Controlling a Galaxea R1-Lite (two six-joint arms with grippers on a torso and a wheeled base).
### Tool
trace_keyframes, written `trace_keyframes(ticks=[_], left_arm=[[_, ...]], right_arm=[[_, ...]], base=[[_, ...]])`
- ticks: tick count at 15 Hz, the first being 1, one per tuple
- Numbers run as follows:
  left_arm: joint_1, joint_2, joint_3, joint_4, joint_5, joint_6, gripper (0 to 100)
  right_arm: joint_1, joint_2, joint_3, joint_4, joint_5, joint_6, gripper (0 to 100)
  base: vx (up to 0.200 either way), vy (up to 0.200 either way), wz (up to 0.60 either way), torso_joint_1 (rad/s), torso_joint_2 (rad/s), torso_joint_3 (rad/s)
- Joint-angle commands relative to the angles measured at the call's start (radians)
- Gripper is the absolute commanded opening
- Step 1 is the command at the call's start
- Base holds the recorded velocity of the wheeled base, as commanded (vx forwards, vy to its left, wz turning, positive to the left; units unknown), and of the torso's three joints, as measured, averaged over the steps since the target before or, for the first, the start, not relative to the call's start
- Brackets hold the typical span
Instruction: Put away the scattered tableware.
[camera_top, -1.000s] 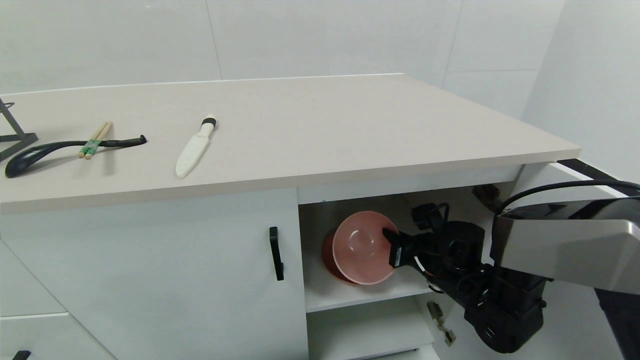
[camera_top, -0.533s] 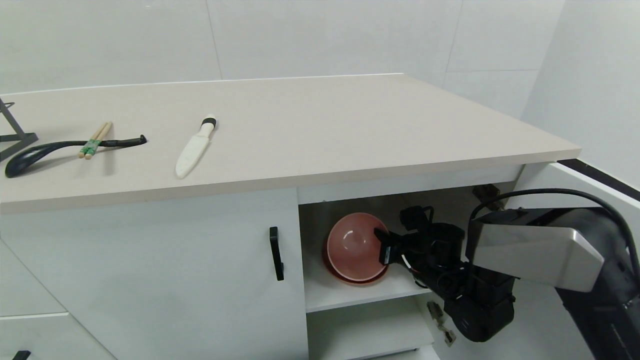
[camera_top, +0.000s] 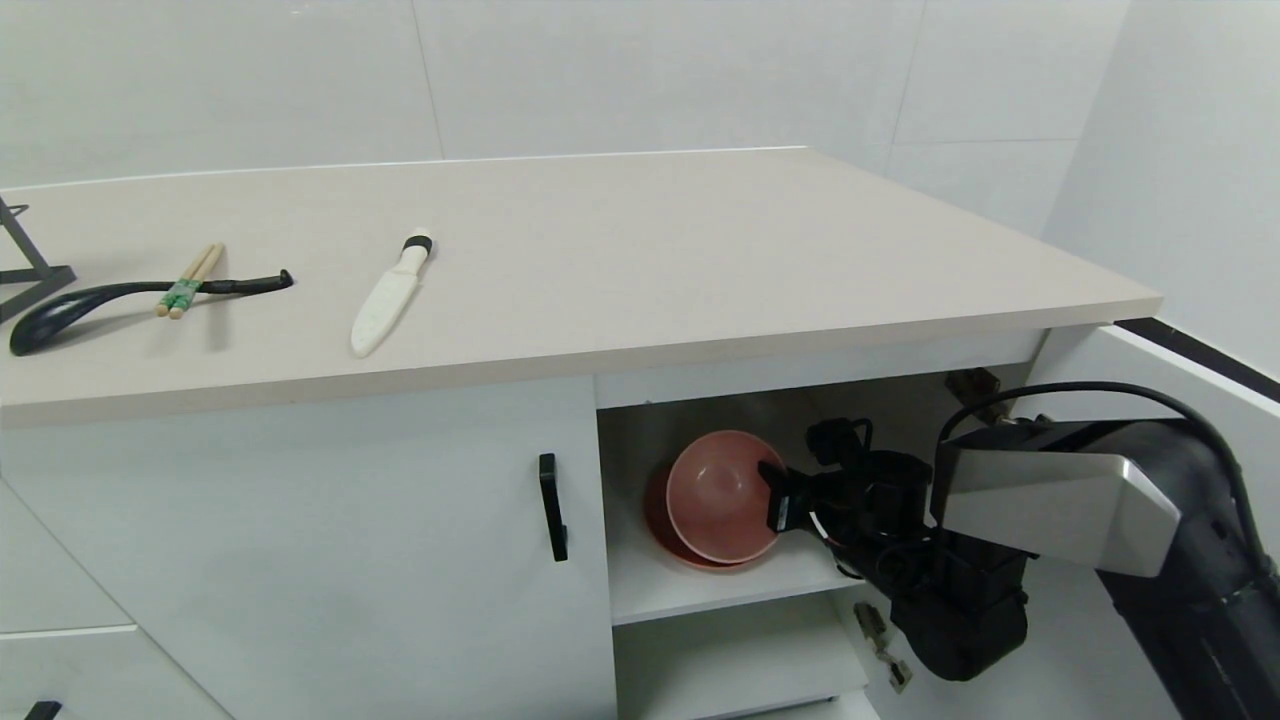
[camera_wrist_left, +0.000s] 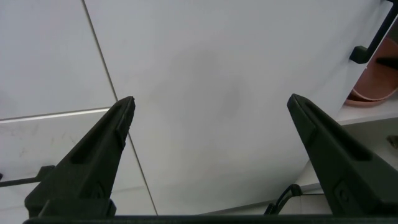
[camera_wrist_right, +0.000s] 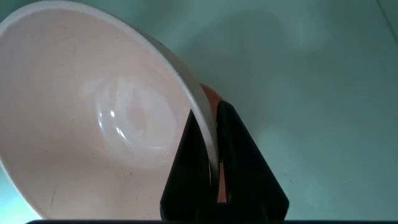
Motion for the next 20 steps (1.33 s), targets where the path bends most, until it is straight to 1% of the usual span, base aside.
trace_keyframes(ticks=[1,3,4,7,10,11,13,15,18,20], left_arm=[[0.000,0.000,0.000,0.000,0.000,0.000,100],[0.000,0.000,0.000,0.000,0.000,-0.001,100],[0.000,0.000,0.000,0.000,0.000,0.000,100],[0.000,0.000,0.000,0.000,0.002,-0.001,100],[0.000,0.000,0.000,0.000,0.002,-0.007,100],[0.000,0.000,0.000,0.000,0.002,-0.009,100],[0.000,0.000,0.000,-0.002,0.002,-0.023,100],[0.000,0.000,0.000,-0.003,0.003,-0.047,100],[0.000,0.000,0.000,-0.002,0.006,-0.046,100],[0.000,0.000,0.000,-0.003,0.006,-0.046,100]], right_arm=[[0.000,0.006,-0.002,-0.001,0.000,-0.001,0],[0.002,0.006,-0.002,-0.001,0.001,-0.001,0],[0.002,0.006,0.000,-0.001,0.001,-0.001,100],[0.002,0.006,0.001,-0.001,0.006,-0.003,100],[0.005,0.005,0.000,-0.001,0.019,-0.035,100],[0.019,-0.017,0.003,-0.001,0.019,-0.038,100],[0.054,-0.055,0.018,-0.001,0.018,-0.039,100],[0.098,-0.101,0.076,-0.001,0.010,-0.041,100],[0.111,-0.185,0.175,-0.001,0.010,-0.047,100],[0.127,-0.262,0.296,-0.001,0.009,-0.047,100]], base=[[0.000,0.000,0.00,0.000,0.00,0.000],[0.000,0.000,0.00,0.000,0.00,0.000],[0.000,0.000,0.00,0.000,0.00,0.000],[0.000,0.000,0.00,0.000,0.00,0.000],[0.000,0.000,0.00,0.000,0.00,0.000],[0.000,0.000,0.00,0.000,0.00,0.000],[0.000,0.000,0.00,0.000,0.00,0.000],[0.000,0.000,0.00,0.000,0.00,0.000],[0.000,0.000,0.00,0.000,0.00,0.000],[0.000,0.000,0.00,0.000,0.00,0.000]])
